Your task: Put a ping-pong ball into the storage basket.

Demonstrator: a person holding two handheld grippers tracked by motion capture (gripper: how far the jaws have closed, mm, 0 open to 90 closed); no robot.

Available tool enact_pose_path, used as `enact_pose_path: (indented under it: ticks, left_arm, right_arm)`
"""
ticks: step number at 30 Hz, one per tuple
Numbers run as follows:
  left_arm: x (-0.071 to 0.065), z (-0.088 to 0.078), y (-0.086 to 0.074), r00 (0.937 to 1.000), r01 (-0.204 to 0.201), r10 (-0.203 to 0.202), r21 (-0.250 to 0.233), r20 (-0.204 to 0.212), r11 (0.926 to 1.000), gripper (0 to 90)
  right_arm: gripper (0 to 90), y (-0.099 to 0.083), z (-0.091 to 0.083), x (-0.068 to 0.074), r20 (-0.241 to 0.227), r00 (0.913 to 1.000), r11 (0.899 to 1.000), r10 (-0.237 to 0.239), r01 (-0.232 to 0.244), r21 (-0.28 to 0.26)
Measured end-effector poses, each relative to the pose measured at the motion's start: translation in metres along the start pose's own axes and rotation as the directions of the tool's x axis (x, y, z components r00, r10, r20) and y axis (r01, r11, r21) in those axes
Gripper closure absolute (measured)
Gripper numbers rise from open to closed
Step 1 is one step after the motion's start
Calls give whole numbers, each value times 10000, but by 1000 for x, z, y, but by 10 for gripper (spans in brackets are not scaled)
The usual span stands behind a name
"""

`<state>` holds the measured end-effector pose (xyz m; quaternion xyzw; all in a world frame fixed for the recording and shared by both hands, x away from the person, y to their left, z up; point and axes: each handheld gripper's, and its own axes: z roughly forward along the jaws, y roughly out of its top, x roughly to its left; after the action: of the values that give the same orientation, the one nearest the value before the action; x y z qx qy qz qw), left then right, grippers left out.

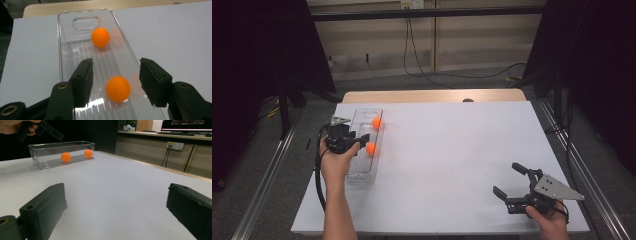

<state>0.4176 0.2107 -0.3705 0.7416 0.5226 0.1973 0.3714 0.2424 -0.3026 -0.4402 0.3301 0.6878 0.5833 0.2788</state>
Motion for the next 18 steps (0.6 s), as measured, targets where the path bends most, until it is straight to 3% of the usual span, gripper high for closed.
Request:
enact_pose_path:
  ticks: [13,18]
  left_arm:
    - [-3,1,0,9996,-176,178,-139,206,9997,345]
    - [-5,0,1,9990,-178,196,-451,393,9988,287]
  right_arm:
    - [20,0,0,-1,54,10000,10000,28,-29,18]
    - [21,0,-1,0,55,10000,10000,78,-78,2]
